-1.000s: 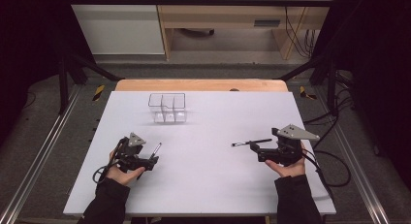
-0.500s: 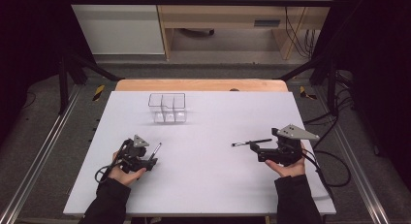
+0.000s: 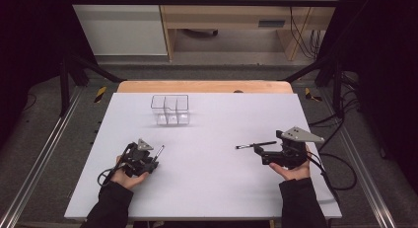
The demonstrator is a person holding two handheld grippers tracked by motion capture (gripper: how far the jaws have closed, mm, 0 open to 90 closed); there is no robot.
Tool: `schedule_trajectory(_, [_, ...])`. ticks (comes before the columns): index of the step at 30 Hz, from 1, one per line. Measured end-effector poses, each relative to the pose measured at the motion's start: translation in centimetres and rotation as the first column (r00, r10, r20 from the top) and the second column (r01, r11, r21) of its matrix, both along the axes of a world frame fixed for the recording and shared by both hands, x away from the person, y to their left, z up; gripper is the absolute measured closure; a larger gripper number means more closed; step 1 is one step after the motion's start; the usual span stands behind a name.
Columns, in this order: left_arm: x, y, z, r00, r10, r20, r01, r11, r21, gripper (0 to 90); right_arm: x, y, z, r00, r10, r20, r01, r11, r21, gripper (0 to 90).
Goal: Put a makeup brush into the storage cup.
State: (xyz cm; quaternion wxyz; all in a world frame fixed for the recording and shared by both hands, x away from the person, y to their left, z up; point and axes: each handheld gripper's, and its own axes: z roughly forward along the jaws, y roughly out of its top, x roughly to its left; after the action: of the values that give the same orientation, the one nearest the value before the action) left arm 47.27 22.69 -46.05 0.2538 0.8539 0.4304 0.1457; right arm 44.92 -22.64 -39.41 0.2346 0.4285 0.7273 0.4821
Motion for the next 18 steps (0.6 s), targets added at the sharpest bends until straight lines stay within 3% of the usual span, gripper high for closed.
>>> schedule_trajectory(9, [0.10, 0.31, 0.01, 0.9999, 0.012, -0.009, -0.012, 0.9998, -0.015, 80.3, 0.01, 0.04, -0.02, 1.0000, 0.002, -0.004, -0.002, 1.0000, 0.001, 5.0])
schedule_trajectory(18, [0.10, 0.44, 0.05, 0.9998, -0.015, -0.010, 0.014, 0.9999, -0.006, 82.8, 0.02, 0.05, -0.04, 1.0000, 0.003, -0.004, -0.003, 1.0000, 0.001, 4.9])
